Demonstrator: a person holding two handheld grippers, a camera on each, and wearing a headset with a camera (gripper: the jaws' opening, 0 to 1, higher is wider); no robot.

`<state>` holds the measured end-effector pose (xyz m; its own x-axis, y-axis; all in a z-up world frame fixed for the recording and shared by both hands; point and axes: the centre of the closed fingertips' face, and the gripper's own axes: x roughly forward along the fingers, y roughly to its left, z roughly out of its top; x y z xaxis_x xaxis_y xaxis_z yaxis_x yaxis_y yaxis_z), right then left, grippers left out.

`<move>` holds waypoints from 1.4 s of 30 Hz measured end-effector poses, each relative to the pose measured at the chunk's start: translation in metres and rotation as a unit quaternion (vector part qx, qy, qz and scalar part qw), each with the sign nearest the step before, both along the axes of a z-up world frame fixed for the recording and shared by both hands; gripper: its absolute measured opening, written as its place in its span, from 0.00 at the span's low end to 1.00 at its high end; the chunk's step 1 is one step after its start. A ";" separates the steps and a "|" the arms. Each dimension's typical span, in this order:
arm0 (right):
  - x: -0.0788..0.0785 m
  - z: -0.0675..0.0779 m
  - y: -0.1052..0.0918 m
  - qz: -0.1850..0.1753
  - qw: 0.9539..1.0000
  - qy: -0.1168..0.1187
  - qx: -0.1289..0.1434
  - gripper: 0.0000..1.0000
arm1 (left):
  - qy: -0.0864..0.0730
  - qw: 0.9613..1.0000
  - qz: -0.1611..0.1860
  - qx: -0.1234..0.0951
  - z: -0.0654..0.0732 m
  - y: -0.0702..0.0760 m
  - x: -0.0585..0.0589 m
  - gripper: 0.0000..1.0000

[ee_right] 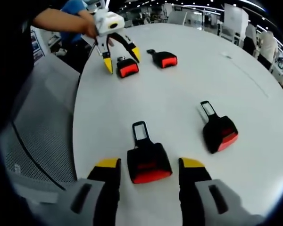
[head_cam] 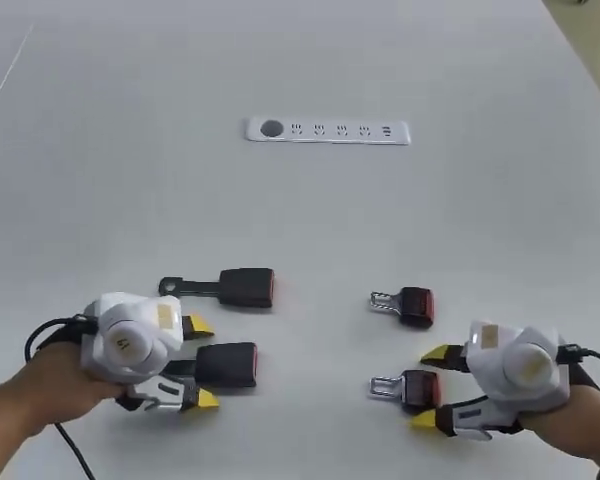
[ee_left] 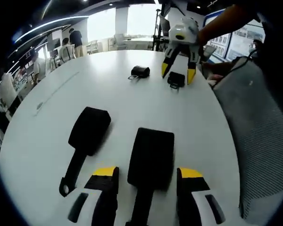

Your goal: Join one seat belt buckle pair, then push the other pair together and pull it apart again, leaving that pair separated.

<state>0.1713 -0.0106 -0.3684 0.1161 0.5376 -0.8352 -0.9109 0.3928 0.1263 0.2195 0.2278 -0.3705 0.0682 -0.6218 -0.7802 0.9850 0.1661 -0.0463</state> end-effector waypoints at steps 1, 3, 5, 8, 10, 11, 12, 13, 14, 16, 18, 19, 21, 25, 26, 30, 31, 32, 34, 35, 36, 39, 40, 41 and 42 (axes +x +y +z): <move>0.000 0.000 0.000 0.003 1.000 0.001 0.000 0.50 | -0.017 1.000 -0.013 0.010 0.000 0.002 0.004 0.48; 0.000 0.000 -0.001 0.012 1.000 0.001 -0.004 0.47 | -0.006 1.000 -0.013 0.010 0.000 0.001 0.001 0.44; -0.002 -0.001 -0.003 0.023 1.000 0.002 -0.010 0.43 | -0.012 0.999 -0.032 0.009 0.000 0.000 0.001 0.39; -0.003 -0.001 -0.006 0.031 0.999 0.005 -0.016 0.39 | -0.011 0.999 -0.047 0.011 0.000 -0.001 -0.001 0.35; -0.003 -0.001 -0.006 0.039 0.999 0.000 -0.018 0.38 | -0.013 0.998 -0.058 0.015 0.000 -0.002 -0.002 0.34; -0.002 -0.001 -0.006 0.040 0.999 -0.001 -0.020 0.38 | -0.013 0.998 -0.064 0.017 -0.002 -0.003 -0.002 0.34; -0.002 -0.001 -0.006 0.039 0.999 -0.001 -0.020 0.38 | -0.013 0.998 -0.065 0.018 -0.002 -0.003 -0.002 0.33; -0.001 -0.001 -0.006 0.034 0.999 0.003 -0.021 0.37 | -0.013 0.997 -0.068 0.019 -0.002 -0.003 -0.003 0.33; 0.000 -0.001 -0.006 0.031 0.999 0.007 -0.022 0.37 | -0.012 0.997 -0.070 0.018 -0.001 -0.003 -0.003 0.33; 0.000 0.000 -0.006 0.018 0.999 0.027 -0.021 0.36 | -0.008 0.997 -0.074 0.019 -0.001 -0.003 -0.003 0.33; 0.002 -0.001 -0.005 0.018 0.999 0.033 -0.030 0.36 | -0.009 0.996 -0.089 0.025 -0.002 -0.003 -0.004 0.33; 0.001 -0.001 -0.006 0.034 0.998 0.031 -0.042 0.36 | -0.009 0.995 -0.096 0.028 -0.002 -0.003 -0.004 0.33; -0.001 -0.002 -0.005 0.042 0.997 0.029 -0.052 0.36 | -0.008 0.994 -0.100 0.031 -0.001 -0.003 -0.005 0.33; -0.001 -0.003 -0.005 0.055 0.996 0.023 -0.072 0.36 | -0.005 0.995 -0.093 0.031 -0.003 -0.003 -0.004 0.33; 0.000 -0.003 -0.004 0.052 0.996 0.024 -0.074 0.36 | -0.005 0.995 -0.092 0.031 -0.003 -0.003 -0.005 0.33; 0.002 -0.003 -0.002 0.044 0.996 0.024 -0.075 0.36 | -0.003 0.995 -0.093 0.038 -0.002 -0.004 -0.005 0.33; 0.003 -0.003 0.001 0.041 0.996 0.023 -0.071 0.36 | -0.002 0.995 -0.094 0.039 -0.002 -0.004 -0.005 0.33; 0.004 -0.003 0.004 0.038 0.997 0.021 -0.066 0.36 | -0.003 0.995 -0.096 0.041 -0.001 -0.004 -0.006 0.33; 0.006 -0.003 0.012 0.035 0.997 0.019 -0.059 0.36 | -0.003 0.995 -0.095 0.042 -0.001 -0.004 -0.006 0.33; 0.007 -0.003 0.015 0.035 0.998 0.017 -0.057 0.36 | -0.002 0.995 -0.094 0.041 -0.002 -0.004 -0.006 0.33; 0.008 -0.002 0.019 0.034 0.998 0.015 -0.053 0.36 | -0.002 0.995 -0.092 0.041 -0.002 -0.004 -0.006 0.33; 0.014 -0.002 0.034 0.030 0.999 0.010 -0.040 0.36 | -0.001 0.995 -0.087 0.042 -0.003 -0.004 -0.006 0.33; 0.015 -0.002 0.037 0.028 0.999 0.010 -0.038 0.36 | -0.001 0.995 -0.087 0.043 -0.003 -0.004 -0.006 0.33; 0.017 -0.002 0.043 0.027 0.999 0.007 -0.033 0.36 | -0.001 0.995 -0.087 0.045 -0.003 -0.004 -0.006 0.33; 0.019 -0.003 0.048 0.028 0.999 0.005 -0.027 0.36 | -0.001 0.995 -0.087 0.045 -0.003 -0.003 -0.006 0.33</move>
<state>0.1907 0.0375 -0.3710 0.0790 0.4966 -0.8644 -0.9307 0.3475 0.1145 0.2138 0.2246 -0.3737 -0.0331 -0.5516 -0.8335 0.9993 -0.0035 -0.0375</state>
